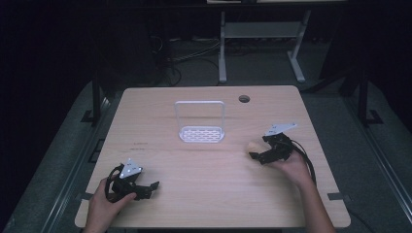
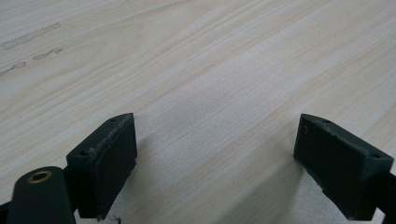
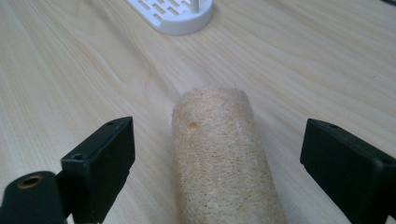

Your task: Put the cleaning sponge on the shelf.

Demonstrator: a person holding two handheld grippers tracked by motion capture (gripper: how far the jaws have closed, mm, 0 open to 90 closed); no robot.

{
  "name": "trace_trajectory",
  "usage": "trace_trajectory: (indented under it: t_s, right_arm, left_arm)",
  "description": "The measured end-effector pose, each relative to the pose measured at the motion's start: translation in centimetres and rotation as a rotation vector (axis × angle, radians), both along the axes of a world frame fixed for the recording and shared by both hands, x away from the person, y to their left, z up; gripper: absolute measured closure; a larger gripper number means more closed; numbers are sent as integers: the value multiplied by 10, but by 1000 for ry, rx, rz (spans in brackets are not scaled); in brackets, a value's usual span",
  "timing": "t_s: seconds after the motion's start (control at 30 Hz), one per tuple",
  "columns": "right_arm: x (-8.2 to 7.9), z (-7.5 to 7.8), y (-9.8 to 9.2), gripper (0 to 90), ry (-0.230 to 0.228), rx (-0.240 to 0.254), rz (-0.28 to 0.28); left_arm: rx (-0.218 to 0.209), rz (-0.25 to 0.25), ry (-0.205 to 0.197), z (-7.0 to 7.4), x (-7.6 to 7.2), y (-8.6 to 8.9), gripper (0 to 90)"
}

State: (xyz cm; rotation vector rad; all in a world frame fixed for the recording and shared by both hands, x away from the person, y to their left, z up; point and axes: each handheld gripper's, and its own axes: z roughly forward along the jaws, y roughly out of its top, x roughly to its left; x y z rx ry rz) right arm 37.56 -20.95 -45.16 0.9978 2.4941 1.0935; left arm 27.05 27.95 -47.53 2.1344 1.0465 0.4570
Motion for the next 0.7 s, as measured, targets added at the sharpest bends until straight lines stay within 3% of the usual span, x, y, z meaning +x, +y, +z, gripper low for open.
trace_trajectory:
  t_s: [0.27, 0.33, 0.5, 0.7]
  right_arm:
    - [5, -10, 4, 104, 22, -48, 3]
    - [6, -11, 3, 155, 25, -50, 10]
    - [6, -14, 5, 164, 30, -68, 9]
    - [5, -14, 5, 237, 32, -78, 11]
  left_arm:
    - [0, 0, 0, 0, 0, 0, 127]
    - [1, 0, 1, 0, 0, 0, 127]
    - [0, 0, 1, 0, 0, 0, 127]
    - [0, 0, 0, 0, 0, 0, 127]
